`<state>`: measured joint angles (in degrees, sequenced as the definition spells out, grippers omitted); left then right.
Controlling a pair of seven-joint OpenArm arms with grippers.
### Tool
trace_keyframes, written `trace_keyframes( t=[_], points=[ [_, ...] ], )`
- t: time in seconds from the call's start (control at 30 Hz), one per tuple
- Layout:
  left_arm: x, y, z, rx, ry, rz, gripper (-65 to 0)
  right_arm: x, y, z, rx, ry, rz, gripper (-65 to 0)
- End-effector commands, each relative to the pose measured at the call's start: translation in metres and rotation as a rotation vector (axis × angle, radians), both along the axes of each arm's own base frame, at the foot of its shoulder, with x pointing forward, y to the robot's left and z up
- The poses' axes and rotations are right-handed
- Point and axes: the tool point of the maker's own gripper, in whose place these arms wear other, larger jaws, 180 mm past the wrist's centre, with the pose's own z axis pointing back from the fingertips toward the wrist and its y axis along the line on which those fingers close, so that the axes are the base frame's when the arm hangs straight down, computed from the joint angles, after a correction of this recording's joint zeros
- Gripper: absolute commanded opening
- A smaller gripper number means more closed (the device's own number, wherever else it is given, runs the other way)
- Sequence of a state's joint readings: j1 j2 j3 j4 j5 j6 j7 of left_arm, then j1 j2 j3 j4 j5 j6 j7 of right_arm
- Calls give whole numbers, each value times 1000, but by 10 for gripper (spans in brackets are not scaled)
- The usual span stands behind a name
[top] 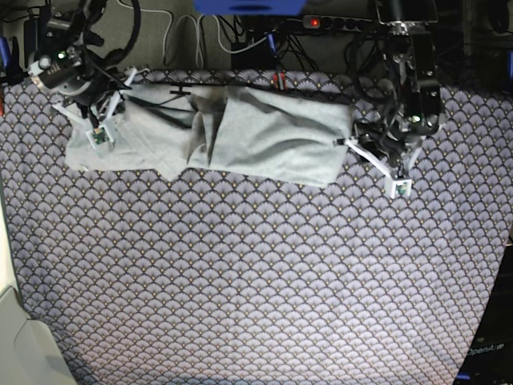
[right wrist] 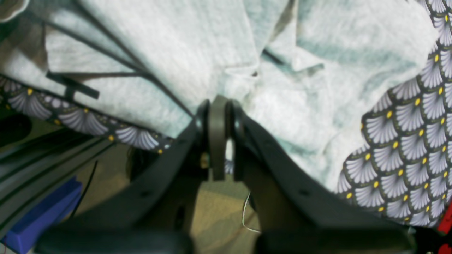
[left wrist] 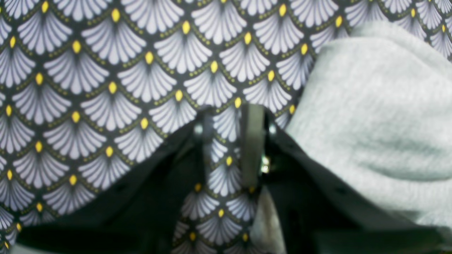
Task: Fold the T-shirt properly
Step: 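Fold the held shirt end toward the middle with the right gripper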
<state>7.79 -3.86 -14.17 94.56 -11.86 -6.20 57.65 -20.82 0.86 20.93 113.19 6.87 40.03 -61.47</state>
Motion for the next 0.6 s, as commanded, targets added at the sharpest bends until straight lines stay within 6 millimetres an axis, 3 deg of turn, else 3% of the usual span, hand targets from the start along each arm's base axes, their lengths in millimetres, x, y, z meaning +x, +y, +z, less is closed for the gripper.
trace_keyframes(
  t=[0.0,0.3,0.37,0.57],
  points=[
    [8,2,11,5,-43,-1,-507,5,-1,6,-5,-28,4,-650],
    [10,2,12,5,-47,-1,-507,6,-3,7,-13,-28,9,-640],
    [10,2,12,5,-47,-1,-507,6,-6,7,-21,-28,8,-594],
    [11,2,12,5,-49,-1,-507,7,-15,10,-43,-30,16,-353]
  ],
)
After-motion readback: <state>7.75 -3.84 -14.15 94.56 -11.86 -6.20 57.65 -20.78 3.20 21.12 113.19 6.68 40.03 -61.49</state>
